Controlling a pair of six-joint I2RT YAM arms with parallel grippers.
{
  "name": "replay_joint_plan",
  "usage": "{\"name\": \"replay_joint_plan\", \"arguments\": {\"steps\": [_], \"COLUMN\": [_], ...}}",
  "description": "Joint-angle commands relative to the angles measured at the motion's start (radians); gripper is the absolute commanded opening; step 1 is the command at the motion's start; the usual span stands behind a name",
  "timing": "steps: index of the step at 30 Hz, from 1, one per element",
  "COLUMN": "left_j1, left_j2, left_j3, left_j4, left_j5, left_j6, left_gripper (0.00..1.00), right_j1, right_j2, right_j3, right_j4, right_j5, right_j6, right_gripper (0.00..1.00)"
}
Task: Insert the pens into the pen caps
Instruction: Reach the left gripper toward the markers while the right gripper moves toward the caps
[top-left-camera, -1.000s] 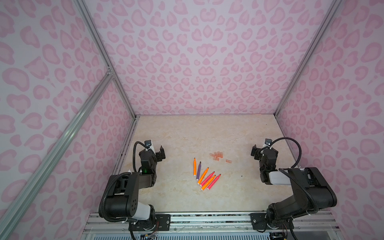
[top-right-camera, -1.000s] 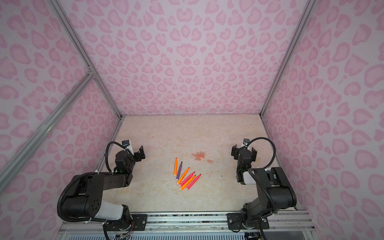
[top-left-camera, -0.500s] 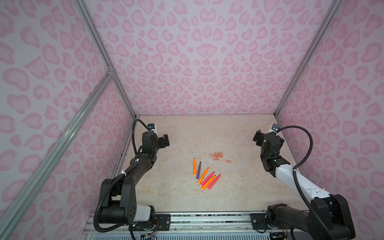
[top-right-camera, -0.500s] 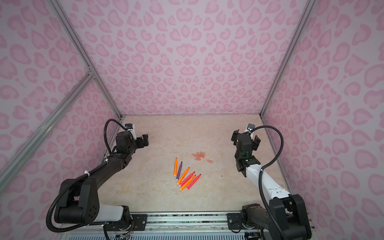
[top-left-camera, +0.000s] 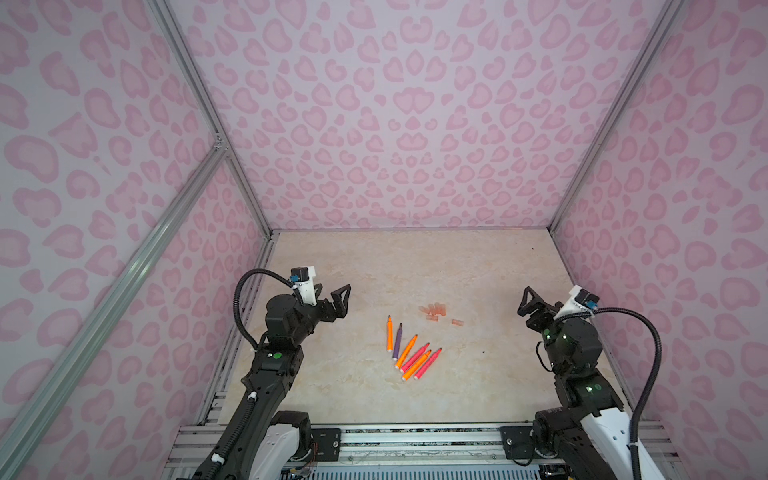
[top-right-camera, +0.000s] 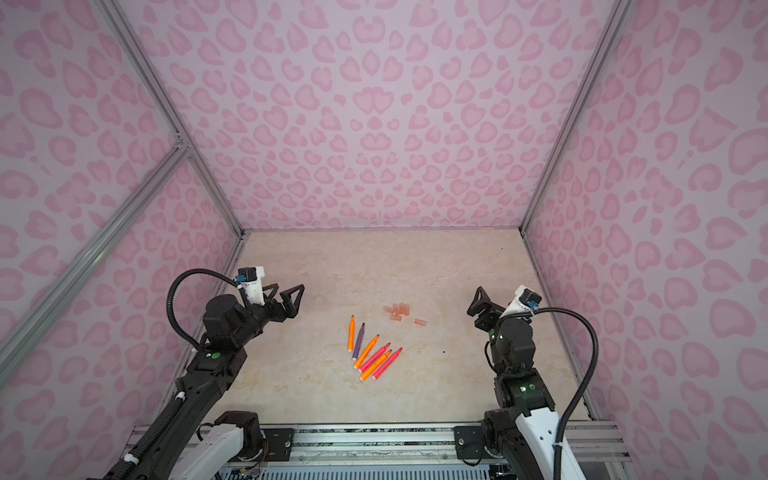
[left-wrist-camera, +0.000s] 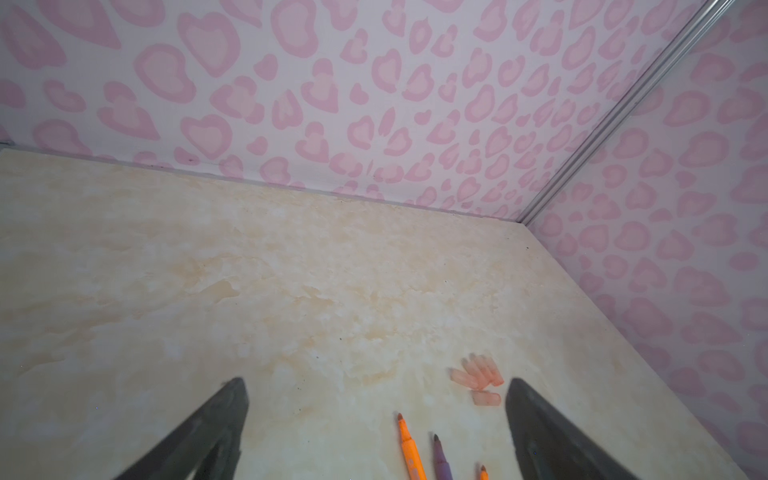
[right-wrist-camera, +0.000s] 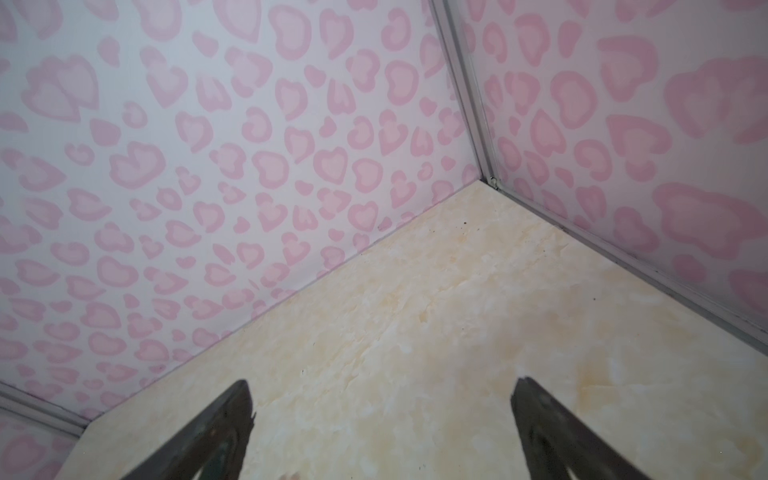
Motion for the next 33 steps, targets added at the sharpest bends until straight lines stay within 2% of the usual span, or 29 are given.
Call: {"name": "replay_joint_plan", "arguments": {"steps": [1, 3, 7, 9, 12, 14, 15, 17, 20, 22, 23, 26, 28, 30, 31, 33], "left_j1": [0.002, 0.0, 0.0, 0.001, 0.001, 0.001, 0.0, -0.003, -0.047, -0.127, -0.185, -0.452, -0.67, -0.85, -0.917, -0.986], "left_j2": [-0.015, -0.074, -0.263, -0.349, -0.465, -0.511, -0.523, -0.527, -0.51, -0.495, -0.487, -0.415, -0.29, -0.133, -0.036, 0.141], "left_j3": [-0.031, -0.076, -0.159, -0.2, -0.277, -0.292, -0.282, -0.259, -0.228, -0.238, -0.241, -0.236, -0.201, -0.13, -0.086, 0.001], "left_j4": [0.085, 0.132, 0.063, 0.016, 0.002, -0.037, -0.068, -0.13, -0.211, -0.203, -0.204, -0.194, -0.181, -0.191, -0.197, -0.225], "left_j5": [0.209, 0.18, -0.146, -0.259, -0.338, -0.313, -0.273, -0.207, -0.153, -0.127, -0.15, -0.314, -0.49, -0.655, -0.714, -0.762], "left_j6": [-0.063, -0.1, -0.188, -0.239, -0.311, -0.317, -0.301, -0.288, -0.272, -0.257, -0.255, -0.23, -0.201, -0.179, -0.17, -0.165], "left_gripper": [0.98, 0.98, 0.98, 0.98, 0.98, 0.98, 0.89, 0.82, 0.82, 0.8, 0.8, 0.79, 0.78, 0.78, 0.77, 0.72], "right_j1": [-0.001, -0.001, -0.001, 0.006, 0.037, 0.082, 0.115, 0.18, 0.258, 0.28, 0.283, 0.286, 0.286, 0.285, 0.283, 0.279], "right_j2": [-0.1, -0.115, -0.005, 0.075, 0.179, 0.242, 0.279, 0.361, 0.504, 0.582, 0.608, 0.672, 0.695, 0.711, 0.715, 0.715], "right_j3": [-0.009, 0.014, 0.03, 0.05, 0.081, 0.095, 0.108, 0.133, 0.161, 0.163, 0.16, 0.16, 0.166, 0.169, 0.162, 0.146], "right_j4": [-0.073, -0.122, -0.09, -0.095, -0.114, -0.117, -0.127, -0.151, -0.139, -0.099, -0.081, -0.046, -0.057, -0.068, -0.064, -0.053], "right_j5": [-0.012, -0.06, -0.238, -0.267, -0.265, -0.243, -0.212, -0.138, -0.083, -0.077, -0.077, -0.074, -0.07, -0.059, -0.055, -0.044], "right_j6": [0.042, 0.056, 0.073, 0.072, 0.062, 0.052, 0.048, 0.037, 0.036, 0.048, 0.054, 0.067, 0.07, 0.075, 0.078, 0.083], "right_gripper": [0.98, 0.97, 0.98, 0.98, 0.98, 0.93, 0.91, 0.88, 0.82, 0.79, 0.78, 0.73, 0.71, 0.71, 0.71, 0.71]}}
